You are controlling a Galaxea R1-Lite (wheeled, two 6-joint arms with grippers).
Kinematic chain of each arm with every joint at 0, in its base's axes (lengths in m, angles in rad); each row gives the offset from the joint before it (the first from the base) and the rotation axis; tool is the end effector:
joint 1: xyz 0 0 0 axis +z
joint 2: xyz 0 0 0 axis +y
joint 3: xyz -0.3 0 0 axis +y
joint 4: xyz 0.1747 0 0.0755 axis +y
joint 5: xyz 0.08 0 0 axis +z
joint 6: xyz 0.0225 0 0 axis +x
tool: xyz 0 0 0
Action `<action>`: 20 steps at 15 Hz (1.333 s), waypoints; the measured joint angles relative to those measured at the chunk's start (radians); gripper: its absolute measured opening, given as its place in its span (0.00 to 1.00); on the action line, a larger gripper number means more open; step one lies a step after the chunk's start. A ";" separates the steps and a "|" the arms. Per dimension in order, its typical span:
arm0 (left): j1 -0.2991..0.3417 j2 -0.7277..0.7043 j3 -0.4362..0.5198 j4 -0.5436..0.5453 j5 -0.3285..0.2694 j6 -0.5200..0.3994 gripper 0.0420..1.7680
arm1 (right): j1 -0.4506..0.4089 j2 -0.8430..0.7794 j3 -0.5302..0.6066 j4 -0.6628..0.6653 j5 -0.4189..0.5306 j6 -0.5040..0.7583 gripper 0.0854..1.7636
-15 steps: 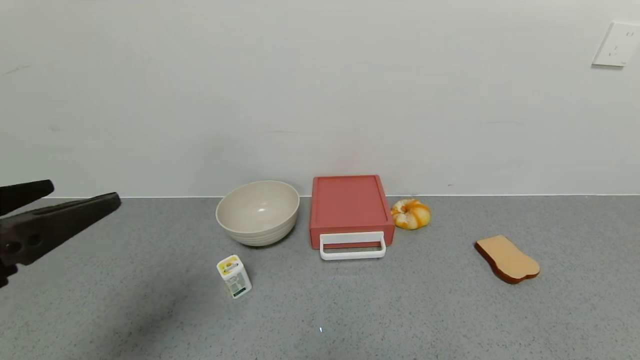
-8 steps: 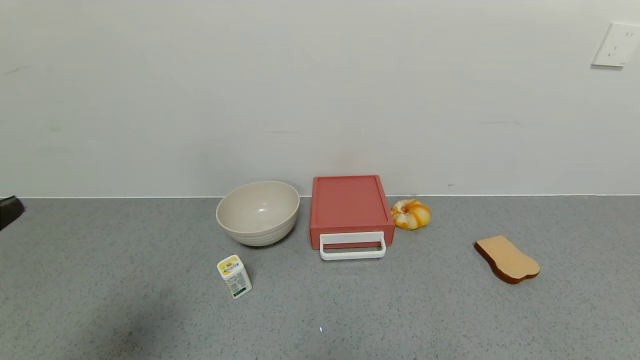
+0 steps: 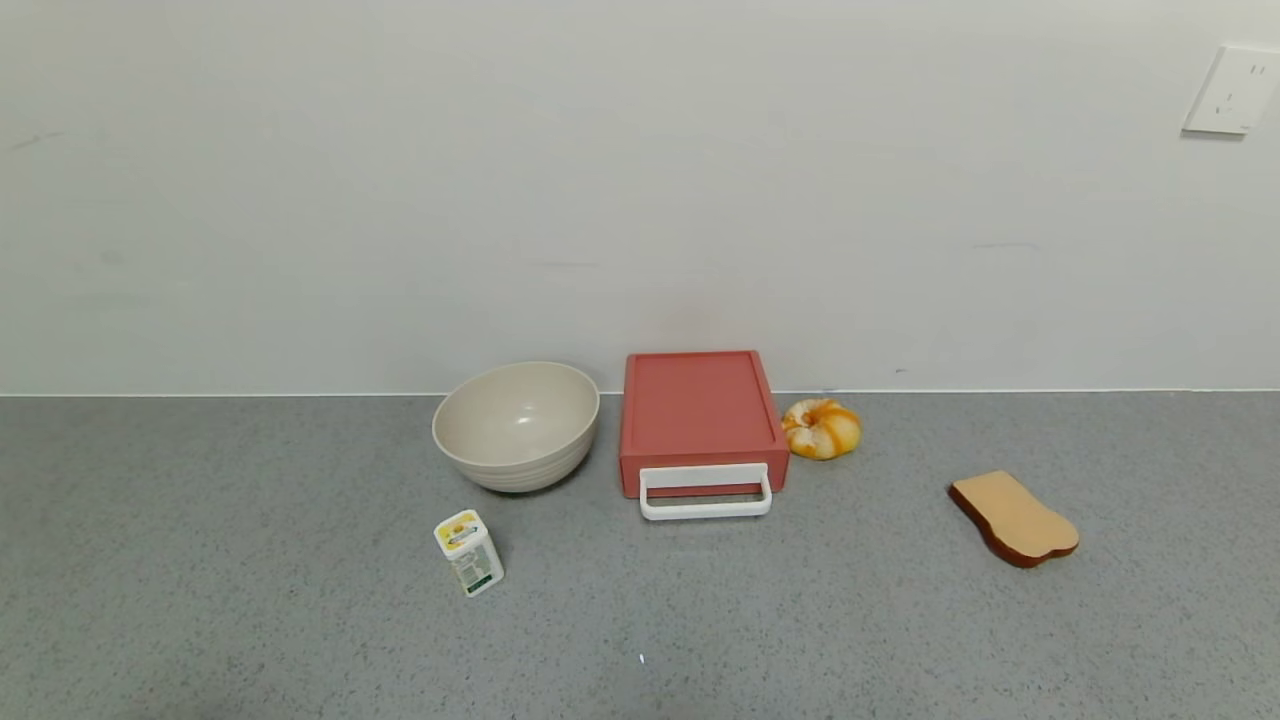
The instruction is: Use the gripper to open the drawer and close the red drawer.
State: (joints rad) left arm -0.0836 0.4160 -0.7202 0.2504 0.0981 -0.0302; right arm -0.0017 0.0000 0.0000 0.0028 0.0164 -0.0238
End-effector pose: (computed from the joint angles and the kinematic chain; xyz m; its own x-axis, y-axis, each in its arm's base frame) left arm -0.0278 0.0045 0.2511 0.9985 0.0146 0.0535 -0.0127 0.9993 -0.0354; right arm -0.0228 0.0004 0.0752 0.9999 0.0147 -0.0028 -0.0148 0.9996 -0.0238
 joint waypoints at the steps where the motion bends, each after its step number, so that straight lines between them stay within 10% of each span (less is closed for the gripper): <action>1: 0.003 -0.038 0.001 0.008 0.020 0.001 0.96 | 0.000 0.000 0.000 0.000 0.000 0.000 0.97; 11: 0.078 -0.279 0.066 0.044 -0.026 0.005 0.97 | 0.000 0.000 0.000 0.000 0.000 0.000 0.97; 20: 0.084 -0.413 0.446 -0.175 -0.118 0.063 0.97 | 0.000 0.000 0.000 0.000 0.000 0.000 0.97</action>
State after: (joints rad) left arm 0.0000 0.0032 -0.2747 0.0753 -0.0200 0.0332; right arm -0.0017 0.0000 0.0000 0.0023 0.0164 -0.0240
